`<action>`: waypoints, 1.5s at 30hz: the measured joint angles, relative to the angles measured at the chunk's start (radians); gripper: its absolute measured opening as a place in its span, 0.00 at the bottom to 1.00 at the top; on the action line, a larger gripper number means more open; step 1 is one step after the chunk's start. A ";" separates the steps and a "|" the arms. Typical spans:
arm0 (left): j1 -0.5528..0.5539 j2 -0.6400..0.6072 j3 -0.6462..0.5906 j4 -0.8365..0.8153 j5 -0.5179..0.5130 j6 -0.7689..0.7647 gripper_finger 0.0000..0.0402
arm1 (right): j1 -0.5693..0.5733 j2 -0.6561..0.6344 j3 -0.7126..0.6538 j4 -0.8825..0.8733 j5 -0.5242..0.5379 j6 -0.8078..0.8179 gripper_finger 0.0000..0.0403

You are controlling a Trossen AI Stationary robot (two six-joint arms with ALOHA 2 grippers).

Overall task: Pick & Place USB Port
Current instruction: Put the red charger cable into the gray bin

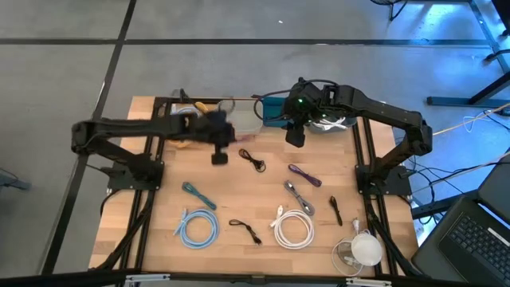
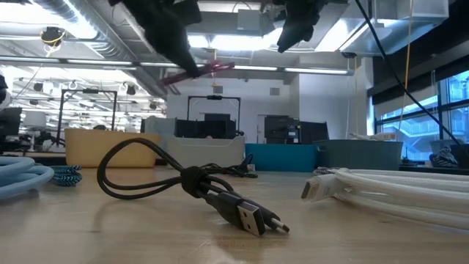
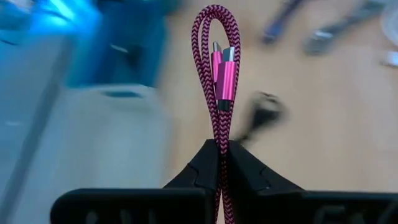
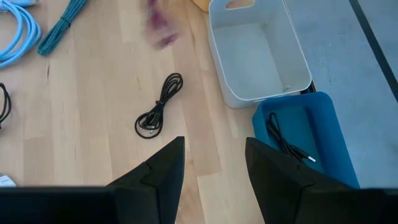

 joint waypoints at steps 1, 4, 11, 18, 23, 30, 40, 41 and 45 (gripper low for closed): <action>0.032 0.001 0.022 -0.004 -0.003 0.039 0.02 | 0.000 0.000 0.000 0.000 0.000 0.000 0.43; 0.123 0.016 0.083 -0.011 -0.006 0.149 0.02 | 0.000 0.000 0.000 0.000 0.000 0.000 0.43; 0.319 0.088 0.178 -0.010 0.053 0.314 0.02 | -0.001 0.000 0.000 0.002 0.000 -0.018 0.43; 0.428 0.274 0.238 -0.010 0.172 0.369 0.02 | -0.002 0.000 0.000 0.027 0.001 -0.045 0.43; 0.441 0.410 0.267 -0.007 0.178 0.384 0.02 | -0.002 0.000 0.000 0.029 0.008 -0.050 0.43; 0.445 0.572 0.272 -0.001 0.179 0.397 0.02 | -0.002 0.000 0.000 0.017 0.044 -0.053 0.43; 0.444 0.710 0.273 0.024 0.181 0.397 0.02 | -0.002 0.000 0.000 0.005 0.044 -0.053 0.43; 0.444 0.715 0.274 0.028 0.180 0.397 0.02 | -0.002 0.000 0.000 0.005 0.044 -0.052 0.43; 0.444 0.723 0.275 0.046 0.170 0.374 0.05 | -0.002 0.000 0.000 0.004 0.044 -0.052 0.43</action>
